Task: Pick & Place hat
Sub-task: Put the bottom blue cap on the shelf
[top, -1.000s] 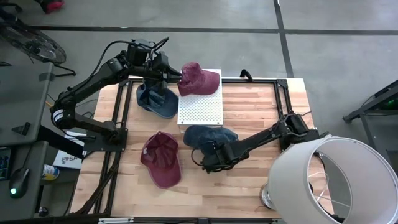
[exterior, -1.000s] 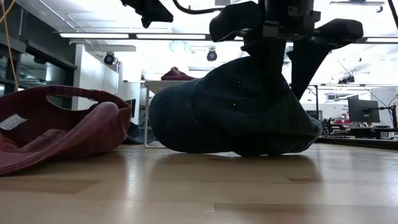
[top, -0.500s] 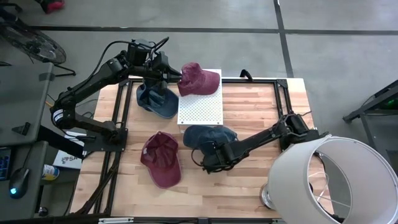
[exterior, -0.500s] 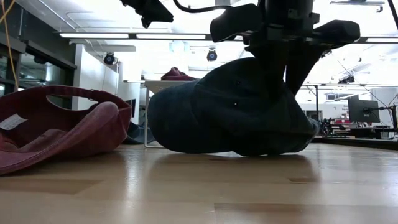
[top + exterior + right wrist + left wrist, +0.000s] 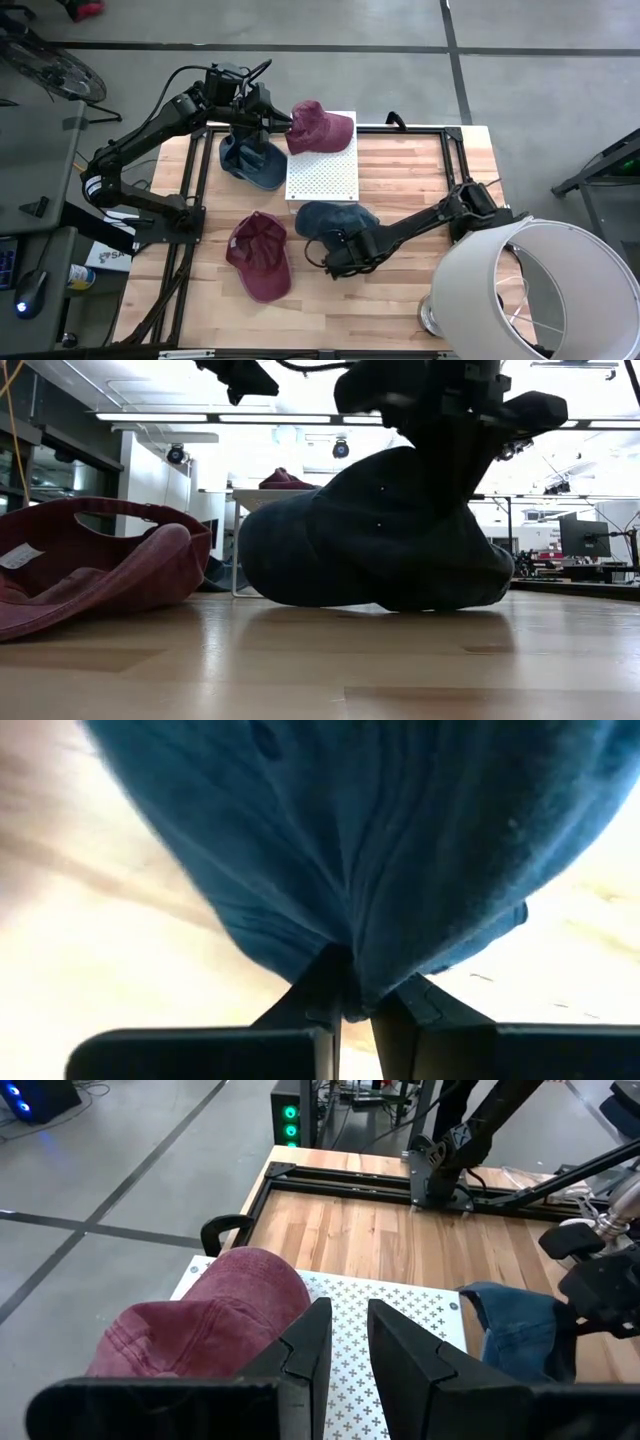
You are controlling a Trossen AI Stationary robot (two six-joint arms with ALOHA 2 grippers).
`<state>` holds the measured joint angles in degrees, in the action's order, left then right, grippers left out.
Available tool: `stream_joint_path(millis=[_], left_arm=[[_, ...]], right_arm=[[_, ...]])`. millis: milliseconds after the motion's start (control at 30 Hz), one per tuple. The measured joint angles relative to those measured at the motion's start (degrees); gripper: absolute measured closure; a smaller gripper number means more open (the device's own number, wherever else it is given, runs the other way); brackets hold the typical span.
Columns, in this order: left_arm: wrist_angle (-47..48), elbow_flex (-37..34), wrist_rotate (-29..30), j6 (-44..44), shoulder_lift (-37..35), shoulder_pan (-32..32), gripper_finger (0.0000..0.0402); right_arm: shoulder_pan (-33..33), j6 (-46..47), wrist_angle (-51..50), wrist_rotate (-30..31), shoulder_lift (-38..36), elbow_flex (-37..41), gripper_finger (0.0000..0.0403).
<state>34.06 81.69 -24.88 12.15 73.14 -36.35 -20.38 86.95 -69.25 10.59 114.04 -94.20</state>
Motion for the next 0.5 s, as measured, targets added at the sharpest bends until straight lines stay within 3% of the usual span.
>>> stream_joint_path(millis=[267,500], left_arm=[[0.42,0.00,-0.10,-0.05,0.00,0.01,0.0332],[0.24,0.00,-0.12,-0.03,0.00,-0.01,0.0332]], right_arm=[[-1.71,-1.11,3.16,-0.10,-6.39,-0.02,0.0380],[-2.29,-4.29,5.89,3.85,-13.95,-0.02,0.0380]])
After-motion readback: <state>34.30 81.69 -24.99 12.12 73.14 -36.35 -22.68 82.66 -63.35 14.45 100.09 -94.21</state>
